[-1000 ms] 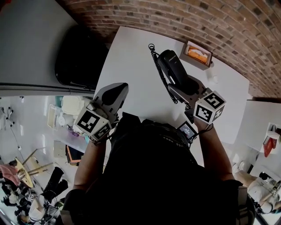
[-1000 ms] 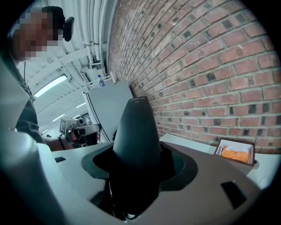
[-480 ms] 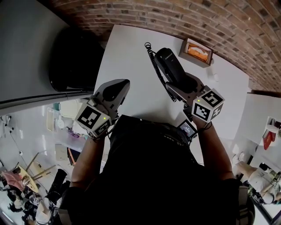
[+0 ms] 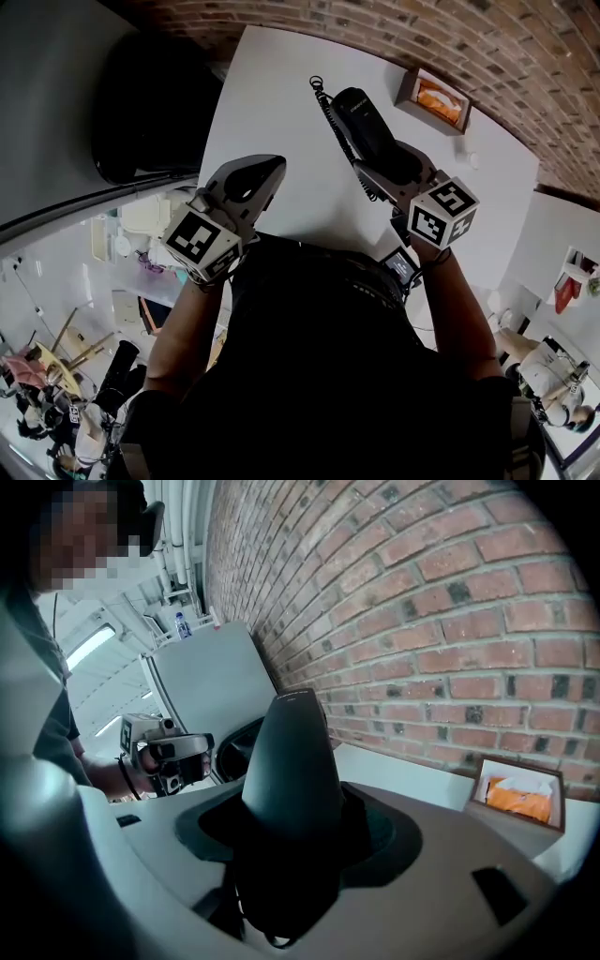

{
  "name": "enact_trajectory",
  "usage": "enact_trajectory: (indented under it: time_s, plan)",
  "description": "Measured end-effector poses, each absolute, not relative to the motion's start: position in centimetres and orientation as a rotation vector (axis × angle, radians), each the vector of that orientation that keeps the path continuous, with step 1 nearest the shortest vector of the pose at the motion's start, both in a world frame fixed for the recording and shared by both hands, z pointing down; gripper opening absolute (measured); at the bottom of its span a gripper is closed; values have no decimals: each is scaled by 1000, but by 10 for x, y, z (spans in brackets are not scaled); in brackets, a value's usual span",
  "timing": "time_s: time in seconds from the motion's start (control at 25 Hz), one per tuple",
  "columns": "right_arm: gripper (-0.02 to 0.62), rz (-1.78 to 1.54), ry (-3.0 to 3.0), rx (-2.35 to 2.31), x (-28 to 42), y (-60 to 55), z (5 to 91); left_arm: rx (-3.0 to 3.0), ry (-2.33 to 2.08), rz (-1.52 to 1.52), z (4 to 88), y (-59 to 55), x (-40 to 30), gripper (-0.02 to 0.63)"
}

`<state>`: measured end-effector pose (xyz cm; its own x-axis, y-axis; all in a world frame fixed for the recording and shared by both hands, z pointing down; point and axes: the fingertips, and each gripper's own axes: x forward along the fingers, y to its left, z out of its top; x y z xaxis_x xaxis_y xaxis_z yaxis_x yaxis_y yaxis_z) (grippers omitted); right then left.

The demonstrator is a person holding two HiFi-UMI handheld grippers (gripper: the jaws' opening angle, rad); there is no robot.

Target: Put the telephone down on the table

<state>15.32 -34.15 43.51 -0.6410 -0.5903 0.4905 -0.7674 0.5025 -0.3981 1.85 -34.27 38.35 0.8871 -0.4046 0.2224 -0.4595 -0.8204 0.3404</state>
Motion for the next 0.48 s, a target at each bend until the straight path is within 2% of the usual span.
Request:
enact_trajectory:
  time_s: [0.48]
  plan:
    - [275, 918, -2362, 1143, 137, -361, 494, 2612, -617, 173, 428, -363, 3, 8]
